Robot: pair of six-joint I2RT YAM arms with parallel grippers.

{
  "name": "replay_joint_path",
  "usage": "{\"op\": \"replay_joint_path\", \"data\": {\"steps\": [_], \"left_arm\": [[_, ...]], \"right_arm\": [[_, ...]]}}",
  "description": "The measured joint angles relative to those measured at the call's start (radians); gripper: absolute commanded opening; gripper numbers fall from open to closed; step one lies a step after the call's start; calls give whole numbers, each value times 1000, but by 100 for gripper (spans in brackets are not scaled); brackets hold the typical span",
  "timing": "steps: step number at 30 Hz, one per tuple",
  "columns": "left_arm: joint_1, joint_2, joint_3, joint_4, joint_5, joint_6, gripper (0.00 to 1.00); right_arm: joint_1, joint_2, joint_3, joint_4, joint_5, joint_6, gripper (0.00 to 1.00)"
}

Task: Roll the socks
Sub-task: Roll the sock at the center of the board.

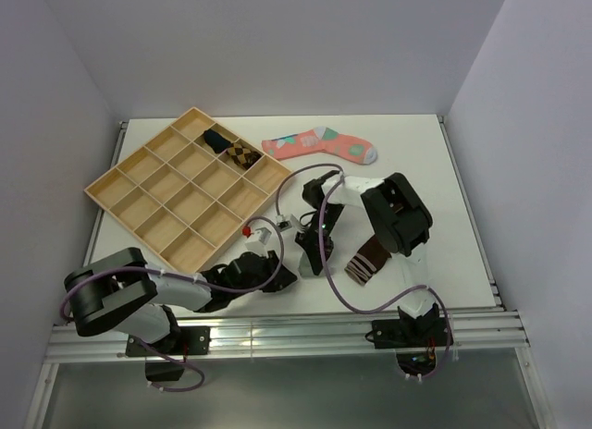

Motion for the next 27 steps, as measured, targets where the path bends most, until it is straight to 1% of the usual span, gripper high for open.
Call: {"op": "replay_joint_path", "data": {"steps": [2,6,9,14,20,27], "left_arm": [[-29,0,0,3,-42,50,29],[-76,0,30,-3,-89,208,35],[-84,5,101,-23,-103,333,43],[-84,58,224,-43,-99,487,46],[-74,127,255,-82,-29,581,45],[-39,135,252,-86,53,618,45]], "right_arm": [[-11,23,13,-26,-16,-5,9],[-20,43,20,-55,-27,-9,10],[-20,47,20,-64,-26,-9,10],[-23,61,27,-84,-27,-10,10],[-25,68,34,-96,-26,-11,10],[-29,91,53,-119,-29,-11,11]]}}
